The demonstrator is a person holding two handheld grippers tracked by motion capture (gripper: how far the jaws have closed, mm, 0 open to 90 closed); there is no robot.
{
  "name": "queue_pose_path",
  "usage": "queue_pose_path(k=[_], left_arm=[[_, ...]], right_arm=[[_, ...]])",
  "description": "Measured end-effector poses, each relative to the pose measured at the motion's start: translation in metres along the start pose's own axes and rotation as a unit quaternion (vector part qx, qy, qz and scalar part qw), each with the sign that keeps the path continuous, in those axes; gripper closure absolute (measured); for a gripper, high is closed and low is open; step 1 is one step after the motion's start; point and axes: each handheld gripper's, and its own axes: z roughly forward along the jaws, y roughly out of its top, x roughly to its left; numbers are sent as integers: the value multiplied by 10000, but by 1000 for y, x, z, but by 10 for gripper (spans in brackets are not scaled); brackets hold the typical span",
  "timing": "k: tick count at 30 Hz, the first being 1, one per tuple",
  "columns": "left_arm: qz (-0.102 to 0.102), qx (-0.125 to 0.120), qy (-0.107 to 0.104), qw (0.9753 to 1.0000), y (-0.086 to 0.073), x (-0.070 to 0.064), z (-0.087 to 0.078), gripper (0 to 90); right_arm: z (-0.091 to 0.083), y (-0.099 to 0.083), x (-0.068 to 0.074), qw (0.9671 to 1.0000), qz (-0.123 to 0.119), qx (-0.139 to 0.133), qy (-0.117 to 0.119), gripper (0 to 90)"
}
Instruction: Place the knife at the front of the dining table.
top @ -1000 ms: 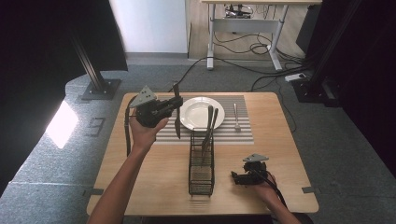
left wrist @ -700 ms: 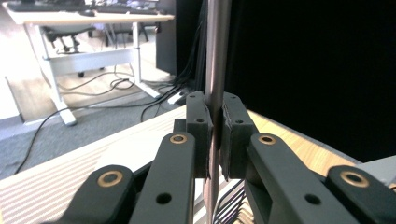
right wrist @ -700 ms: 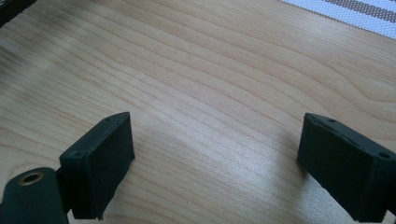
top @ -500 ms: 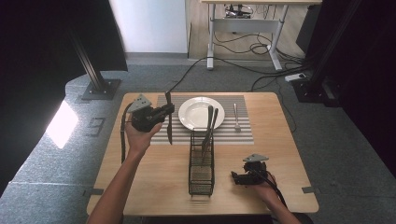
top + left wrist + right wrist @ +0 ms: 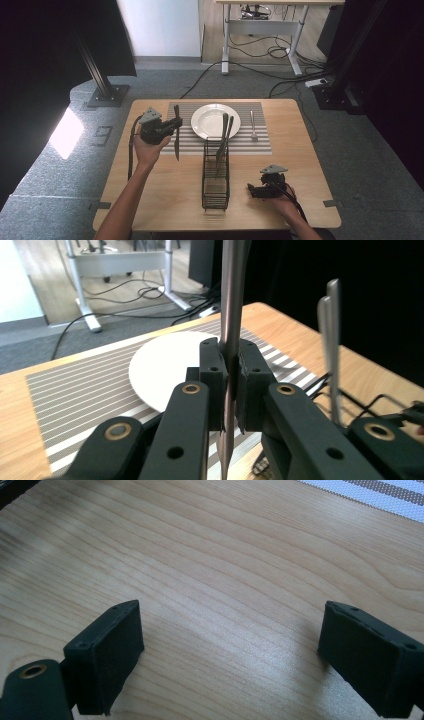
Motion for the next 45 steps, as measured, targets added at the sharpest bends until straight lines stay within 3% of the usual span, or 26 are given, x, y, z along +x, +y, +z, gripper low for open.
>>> queue_pose_path(k=[11,15,45], left_arm=[[-216,277,234,9991,-15,15,16,839],[-331,317,228,9987,-17,20,20,839],[-382,562,465,9966,-16,32,40,839]], right_arm=[[0,0,0,10000,0,-12,1,109],[0,0,0,10000,-10,-16,2,110],[0,0,0,10000,-21,-35,19,116]])
